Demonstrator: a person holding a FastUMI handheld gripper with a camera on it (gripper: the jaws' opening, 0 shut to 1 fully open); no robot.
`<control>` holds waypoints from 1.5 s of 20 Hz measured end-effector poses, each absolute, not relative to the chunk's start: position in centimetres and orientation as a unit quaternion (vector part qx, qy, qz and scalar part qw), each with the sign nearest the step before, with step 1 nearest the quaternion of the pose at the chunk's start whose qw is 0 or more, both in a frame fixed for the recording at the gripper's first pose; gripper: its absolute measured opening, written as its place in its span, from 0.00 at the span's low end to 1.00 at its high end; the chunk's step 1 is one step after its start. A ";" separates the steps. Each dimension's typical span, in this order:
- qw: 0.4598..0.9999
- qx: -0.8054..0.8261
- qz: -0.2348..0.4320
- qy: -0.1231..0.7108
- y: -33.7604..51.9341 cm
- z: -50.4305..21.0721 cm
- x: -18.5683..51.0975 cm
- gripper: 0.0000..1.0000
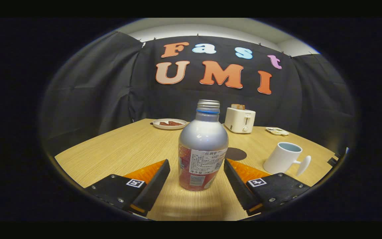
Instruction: Take the bottle from table, then pour the juice into the cup, finally place the bottle on the coaster
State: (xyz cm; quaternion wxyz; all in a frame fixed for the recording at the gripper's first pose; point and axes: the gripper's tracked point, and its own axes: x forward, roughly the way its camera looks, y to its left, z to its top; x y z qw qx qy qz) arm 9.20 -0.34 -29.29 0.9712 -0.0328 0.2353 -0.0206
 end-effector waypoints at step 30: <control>0.908 0.367 -0.028 0.199 -1.6 -24.9 14.9 0.72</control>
